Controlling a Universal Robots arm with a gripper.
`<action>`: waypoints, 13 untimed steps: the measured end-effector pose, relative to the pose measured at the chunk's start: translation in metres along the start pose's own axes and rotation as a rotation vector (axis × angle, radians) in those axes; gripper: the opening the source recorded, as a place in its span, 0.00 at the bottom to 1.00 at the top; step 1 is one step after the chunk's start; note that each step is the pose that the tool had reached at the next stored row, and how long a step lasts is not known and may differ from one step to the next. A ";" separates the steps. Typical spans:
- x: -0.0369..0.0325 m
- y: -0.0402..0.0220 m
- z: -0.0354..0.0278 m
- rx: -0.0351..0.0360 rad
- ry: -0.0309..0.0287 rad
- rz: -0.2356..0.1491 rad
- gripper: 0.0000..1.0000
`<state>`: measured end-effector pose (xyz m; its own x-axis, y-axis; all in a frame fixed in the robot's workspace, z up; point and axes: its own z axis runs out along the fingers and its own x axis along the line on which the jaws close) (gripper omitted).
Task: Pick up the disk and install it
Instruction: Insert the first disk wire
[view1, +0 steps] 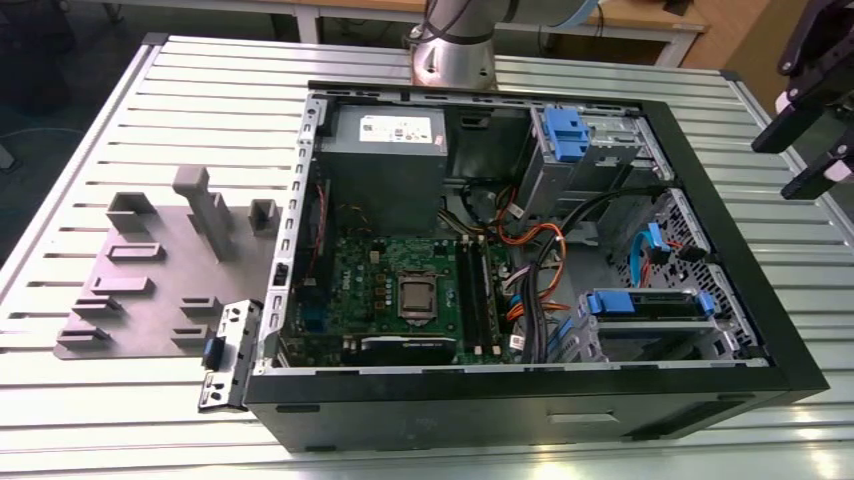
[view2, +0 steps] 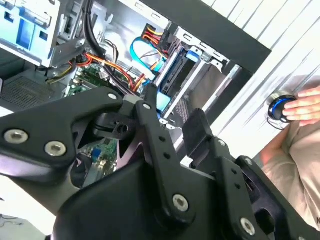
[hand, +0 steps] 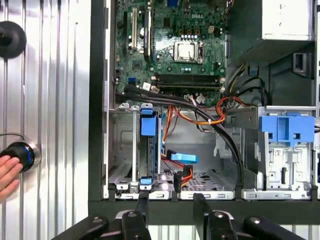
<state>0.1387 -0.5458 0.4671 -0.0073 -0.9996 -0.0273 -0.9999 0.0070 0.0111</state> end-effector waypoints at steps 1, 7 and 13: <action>0.0000 0.0000 0.0009 -0.0002 0.0007 0.000 0.48; 0.0001 0.0001 0.0009 -0.0002 0.0008 0.000 0.48; 0.0000 0.0001 0.0012 -0.0002 0.0008 0.000 0.48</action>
<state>0.1386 -0.5458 0.4659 -0.0074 -0.9996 -0.0265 -0.9999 0.0071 0.0113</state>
